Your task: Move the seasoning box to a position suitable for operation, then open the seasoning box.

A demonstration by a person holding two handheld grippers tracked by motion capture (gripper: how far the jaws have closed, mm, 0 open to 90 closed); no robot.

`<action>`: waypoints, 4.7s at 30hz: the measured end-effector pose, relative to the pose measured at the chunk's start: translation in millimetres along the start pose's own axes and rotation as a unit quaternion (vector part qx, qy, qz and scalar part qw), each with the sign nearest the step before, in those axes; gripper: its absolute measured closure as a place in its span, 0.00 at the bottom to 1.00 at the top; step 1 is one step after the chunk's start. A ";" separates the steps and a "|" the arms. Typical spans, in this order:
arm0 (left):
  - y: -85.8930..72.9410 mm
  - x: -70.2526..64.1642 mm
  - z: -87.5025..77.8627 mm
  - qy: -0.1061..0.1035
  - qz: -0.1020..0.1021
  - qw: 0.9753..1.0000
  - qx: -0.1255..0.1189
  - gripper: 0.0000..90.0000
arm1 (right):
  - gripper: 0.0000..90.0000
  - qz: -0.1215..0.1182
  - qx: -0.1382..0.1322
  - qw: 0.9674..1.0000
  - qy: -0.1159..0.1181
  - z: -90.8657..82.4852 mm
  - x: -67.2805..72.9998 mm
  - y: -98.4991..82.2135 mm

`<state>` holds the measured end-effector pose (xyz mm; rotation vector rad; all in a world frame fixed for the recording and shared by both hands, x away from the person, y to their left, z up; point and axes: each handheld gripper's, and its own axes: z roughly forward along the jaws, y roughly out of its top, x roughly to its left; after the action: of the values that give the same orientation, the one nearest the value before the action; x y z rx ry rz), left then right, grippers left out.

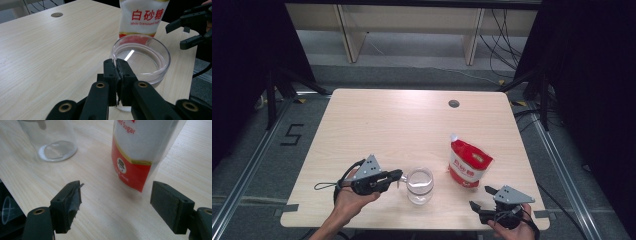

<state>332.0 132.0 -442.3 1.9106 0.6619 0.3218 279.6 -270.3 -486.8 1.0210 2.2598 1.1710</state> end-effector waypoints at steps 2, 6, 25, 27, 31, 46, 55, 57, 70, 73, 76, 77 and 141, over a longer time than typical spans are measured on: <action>0.9 -0.2 -0.5 0.002 -0.005 1.000 0.001 0.97 | 0.28 0.001 -0.001 1.000 0.000 -0.1 0.1 -0.1; 1.8 0.0 1.0 -0.005 -0.014 1.000 -0.004 0.99 | 0.28 0.006 0.001 1.000 0.006 -0.1 0.1 -0.3; 0.1 -0.1 6.5 0.007 0.001 1.000 0.003 0.99 | 0.29 0.008 0.003 1.000 0.011 0.1 2.1 1.0; -0.3 0.1 7.2 0.004 -0.002 1.000 -0.001 0.99 | 0.29 0.007 0.003 1.000 0.006 -0.6 2.4 1.0; -0.4 0.5 6.5 0.008 0.006 1.000 0.000 0.99 | 0.30 0.002 -0.001 1.000 0.017 1.0 2.6 1.7; -1.8 -0.1 6.2 0.009 0.011 1.000 -0.004 0.99 | 0.52 -0.041 -0.047 0.996 0.057 -0.4 20.4 14.2; -3.0 0.6 5.5 0.008 0.017 1.000 -0.003 0.99 | 0.66 -0.038 -0.080 0.992 0.094 7.0 39.0 26.9; -3.4 0.0 5.5 0.008 0.014 1.000 -0.004 0.99 | 0.71 -0.038 -0.071 0.991 0.104 10.7 42.6 29.2; -4.0 -0.3 4.7 0.007 0.011 1.000 -0.004 0.99 | 0.94 -0.062 -0.077 0.989 0.114 37.0 59.5 50.9; -4.2 -0.5 5.0 0.006 0.007 1.000 -0.004 0.99 | 0.95 -0.075 -0.078 0.987 0.114 44.5 60.8 58.1; -4.5 -0.4 4.9 0.005 0.007 1.000 -0.005 0.99 | 0.96 -0.080 -0.077 0.988 0.109 45.4 61.0 61.0; -4.7 0.0 4.9 0.005 0.008 1.000 -0.005 0.99 | 0.96 -0.081 -0.080 0.987 0.112 46.1 61.7 61.6; -67.9 -1.5 -13.8 0.025 0.002 0.998 0.057 0.31 | 0.92 -0.141 -0.126 0.973 0.135 63.8 98.4 123.1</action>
<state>303.5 162.3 -497.8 2.0182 0.7238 0.3415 307.2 -114.8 -423.6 0.4491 2.2813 1.4903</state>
